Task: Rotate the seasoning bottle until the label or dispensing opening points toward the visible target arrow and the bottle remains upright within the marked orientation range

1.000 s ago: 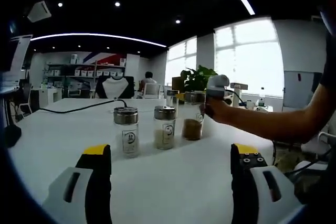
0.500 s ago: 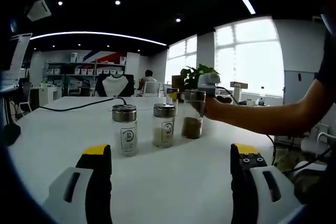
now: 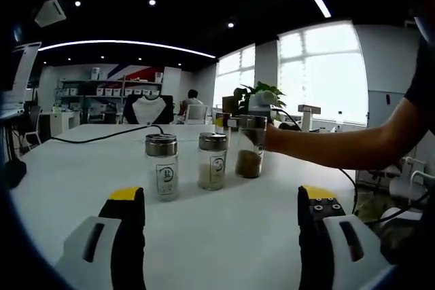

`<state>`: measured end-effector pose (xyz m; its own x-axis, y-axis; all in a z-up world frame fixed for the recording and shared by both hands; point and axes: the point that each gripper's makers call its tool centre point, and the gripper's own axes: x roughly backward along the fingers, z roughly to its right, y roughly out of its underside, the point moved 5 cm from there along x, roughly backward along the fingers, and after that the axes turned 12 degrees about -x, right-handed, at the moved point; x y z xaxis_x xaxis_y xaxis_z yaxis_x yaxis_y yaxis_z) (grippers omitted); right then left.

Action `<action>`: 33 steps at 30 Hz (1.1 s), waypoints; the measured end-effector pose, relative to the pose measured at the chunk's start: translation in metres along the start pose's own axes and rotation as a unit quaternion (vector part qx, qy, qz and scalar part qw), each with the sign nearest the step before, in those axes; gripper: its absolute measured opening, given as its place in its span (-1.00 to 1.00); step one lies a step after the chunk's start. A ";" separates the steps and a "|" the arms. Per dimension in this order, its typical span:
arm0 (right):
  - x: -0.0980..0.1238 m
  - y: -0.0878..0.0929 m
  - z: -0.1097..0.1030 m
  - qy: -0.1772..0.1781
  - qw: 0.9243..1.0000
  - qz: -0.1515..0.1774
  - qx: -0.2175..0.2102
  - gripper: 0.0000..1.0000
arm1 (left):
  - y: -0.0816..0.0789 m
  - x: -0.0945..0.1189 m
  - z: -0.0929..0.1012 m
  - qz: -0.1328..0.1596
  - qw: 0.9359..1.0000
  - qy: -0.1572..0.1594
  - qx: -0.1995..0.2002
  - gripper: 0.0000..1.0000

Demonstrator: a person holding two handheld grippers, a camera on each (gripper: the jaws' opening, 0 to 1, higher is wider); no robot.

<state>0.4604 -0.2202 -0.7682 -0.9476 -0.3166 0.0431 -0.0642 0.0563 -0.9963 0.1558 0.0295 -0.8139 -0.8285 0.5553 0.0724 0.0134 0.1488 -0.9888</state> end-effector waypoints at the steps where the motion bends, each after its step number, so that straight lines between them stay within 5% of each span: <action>1: -0.001 -0.002 0.000 0.003 1.000 -0.001 0.017 -0.07 | 0.000 0.000 0.000 -0.001 1.000 0.000 0.000 0.97; 19: 0.002 -0.001 0.008 -0.011 0.999 -0.025 -0.023 -0.23 | -0.005 -0.003 0.003 0.002 1.000 0.005 -0.008 0.97; 33: 0.055 -0.015 0.011 -0.023 0.999 -0.001 -0.035 -0.24 | -0.011 -0.009 0.016 0.008 1.000 0.022 -0.014 0.95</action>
<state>0.4131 -0.2488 -0.7520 -0.9322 -0.3596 0.0410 -0.0900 0.1206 -0.9886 0.1536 0.0098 -0.8060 -0.8027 0.5930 0.0631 0.0422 0.1619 -0.9859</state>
